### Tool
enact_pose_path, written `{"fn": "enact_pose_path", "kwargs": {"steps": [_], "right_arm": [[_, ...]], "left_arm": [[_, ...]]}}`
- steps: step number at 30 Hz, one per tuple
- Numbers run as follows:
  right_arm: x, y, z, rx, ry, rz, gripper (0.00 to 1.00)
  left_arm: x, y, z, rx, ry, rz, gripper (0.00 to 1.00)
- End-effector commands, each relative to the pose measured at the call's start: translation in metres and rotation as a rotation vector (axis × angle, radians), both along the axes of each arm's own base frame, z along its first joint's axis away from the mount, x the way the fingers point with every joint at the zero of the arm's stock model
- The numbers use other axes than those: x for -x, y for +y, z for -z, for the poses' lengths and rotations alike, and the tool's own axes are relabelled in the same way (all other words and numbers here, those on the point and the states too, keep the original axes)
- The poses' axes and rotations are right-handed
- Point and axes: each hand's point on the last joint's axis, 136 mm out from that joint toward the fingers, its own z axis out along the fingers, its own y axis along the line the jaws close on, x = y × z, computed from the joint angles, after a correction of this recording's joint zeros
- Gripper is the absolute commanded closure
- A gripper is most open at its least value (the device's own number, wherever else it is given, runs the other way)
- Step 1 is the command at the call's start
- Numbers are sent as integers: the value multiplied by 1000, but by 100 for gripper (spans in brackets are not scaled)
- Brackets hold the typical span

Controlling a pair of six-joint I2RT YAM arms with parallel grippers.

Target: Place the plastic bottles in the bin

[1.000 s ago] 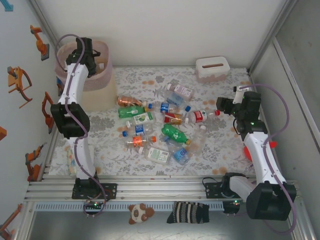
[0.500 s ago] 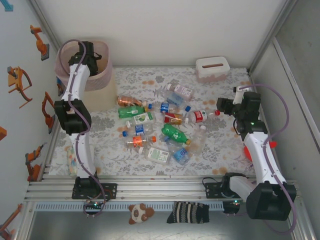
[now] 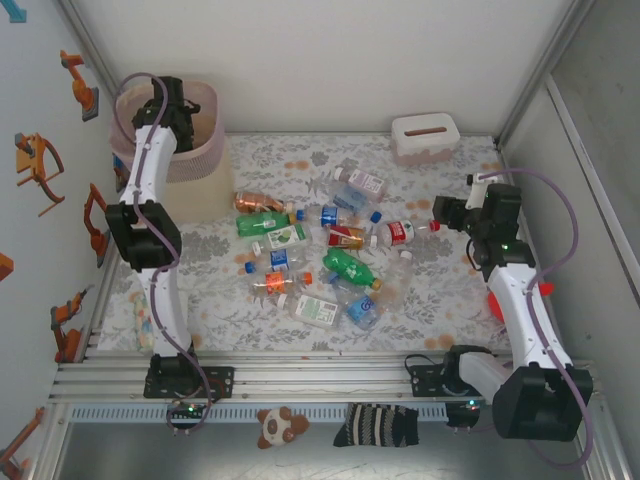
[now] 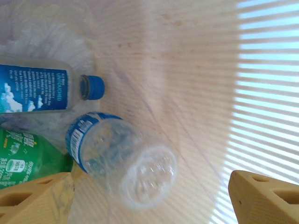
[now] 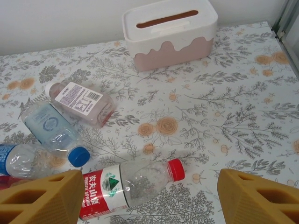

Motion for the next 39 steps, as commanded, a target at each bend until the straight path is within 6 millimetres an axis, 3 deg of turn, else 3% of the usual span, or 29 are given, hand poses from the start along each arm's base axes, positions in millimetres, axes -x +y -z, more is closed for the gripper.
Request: {"fn": "enact_pose_path", "kwargs": {"steps": [1, 8, 12, 17, 21, 31, 34, 39], "right_arm": [[0, 11, -3, -47, 45, -23, 27], [4, 27, 19, -130, 203, -22, 29], [8, 38, 29, -167, 292, 12, 30], [17, 54, 49, -222, 439, 28, 34], [31, 66, 72, -258, 549, 29, 35], [66, 84, 125, -307, 749, 10, 32], [74, 90, 137, -320, 792, -7, 30], [82, 99, 156, -336, 860, -35, 29]], "left_arm": [[10, -9, -75, -41, -151, 85, 15], [21, -36, -123, -140, -277, 288, 17], [30, -64, -150, -217, -364, 485, 18], [53, -103, -167, -326, -414, 752, 18], [86, -125, -155, -429, -374, 938, 19], [160, -149, -91, -479, -319, 1236, 20], [175, -152, -75, -490, -303, 1293, 20], [189, -155, -71, -516, -310, 1333, 22]]}}
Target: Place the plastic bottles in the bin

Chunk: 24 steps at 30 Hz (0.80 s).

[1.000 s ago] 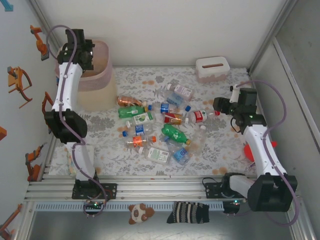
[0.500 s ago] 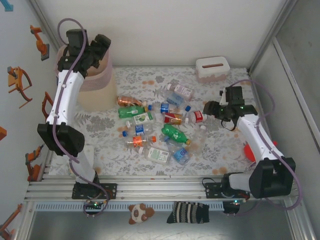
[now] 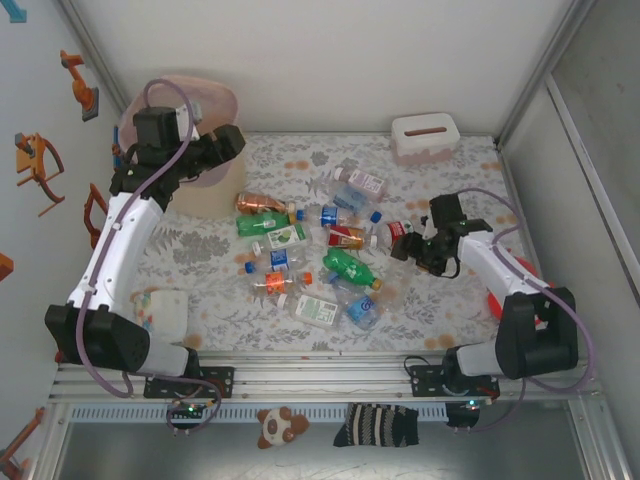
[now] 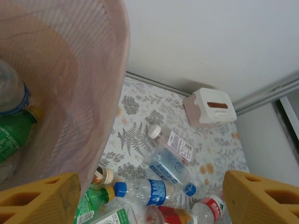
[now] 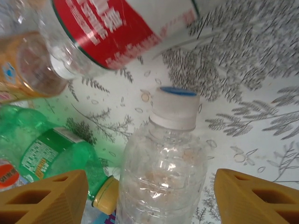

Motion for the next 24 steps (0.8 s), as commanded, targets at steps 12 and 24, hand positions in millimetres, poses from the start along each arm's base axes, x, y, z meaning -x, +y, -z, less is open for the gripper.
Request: {"fn": "enact_pose_path", "kwargs": {"steps": [12, 24], "right_arm": [[3, 7, 19, -17, 60, -10, 30], [2, 9, 31, -17, 82, -21, 31]], "left_arm": [[0, 17, -5, -157, -46, -42, 19], [6, 2, -73, -168, -189, 79, 19]]}}
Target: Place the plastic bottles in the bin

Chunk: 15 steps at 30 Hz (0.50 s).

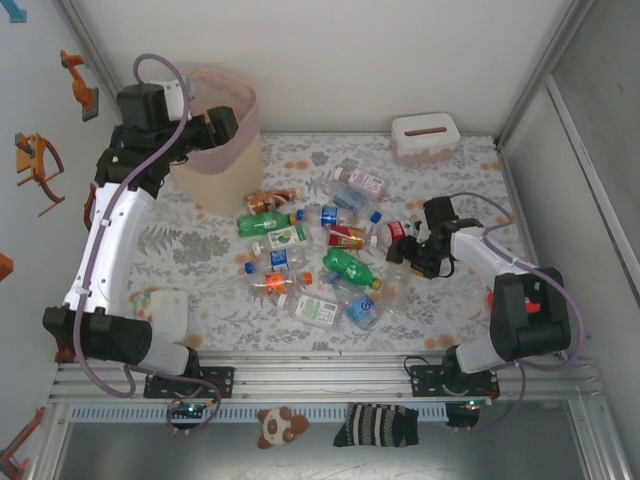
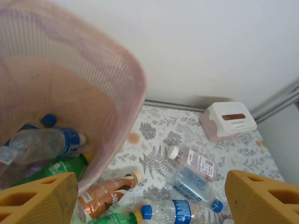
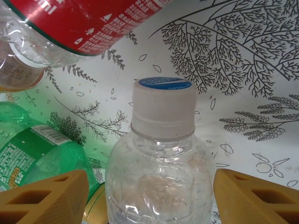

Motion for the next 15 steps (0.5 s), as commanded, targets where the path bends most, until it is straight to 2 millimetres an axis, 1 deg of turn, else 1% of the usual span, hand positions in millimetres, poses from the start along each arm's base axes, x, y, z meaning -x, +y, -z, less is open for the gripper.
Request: {"fn": "enact_pose_path", "kwargs": {"steps": [1, 4, 7, 11, 15], "right_arm": [[5, 1, 10, 3, 27, -7, 32], [6, 2, 15, 4, 35, -10, 32], [8, 1, 21, 14, 48, -19, 32], [13, 0, 29, 23, 67, -42, 31], [19, 0, 34, 22, 82, -57, 32]], "left_arm": [[16, -14, -8, -3, -10, 97, 19], [25, -27, -4, 14, 3, 153, 19], [33, -39, 6, 7, 17, 193, 19], [38, -41, 22, 20, 50, 188, 19], [43, -42, 31, 35, 66, 194, 19]]}}
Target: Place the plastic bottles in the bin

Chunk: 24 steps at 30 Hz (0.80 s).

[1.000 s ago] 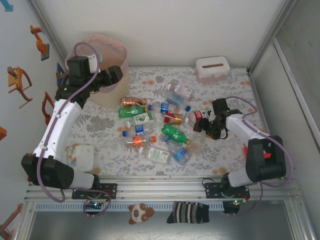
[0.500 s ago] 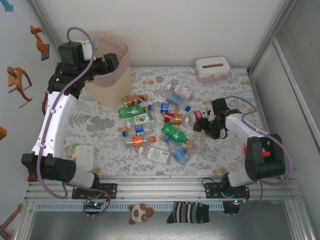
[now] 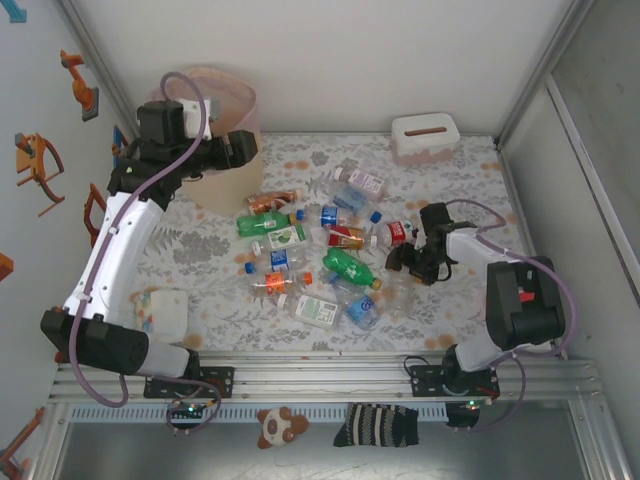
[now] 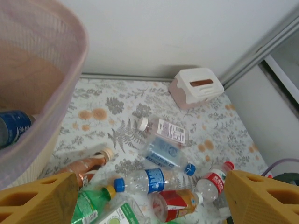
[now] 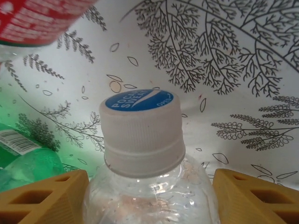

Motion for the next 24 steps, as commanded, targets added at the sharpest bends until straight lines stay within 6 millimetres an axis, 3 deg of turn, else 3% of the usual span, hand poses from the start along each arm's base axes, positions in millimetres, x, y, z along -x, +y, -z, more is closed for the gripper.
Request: {"fn": "enact_pose_path", "kwargs": {"steps": [1, 7, 12, 18, 24], "right_arm": [[9, 2, 7, 6, 19, -38, 32], [13, -3, 3, 32, 10, -47, 37], [8, -10, -19, 60, -69, -25, 39], [-9, -9, -76, 36, -281, -16, 39], [-31, 4, -159, -44, -564, -56, 39]], "left_arm": [[12, -5, -11, 33, -33, 30, 19], [20, -16, -1, 38, -27, 70, 19], [26, -32, 5, 60, -38, 118, 19], [43, -71, 7, 105, -71, 277, 19], [68, -112, -3, 185, -170, 487, 19]]}}
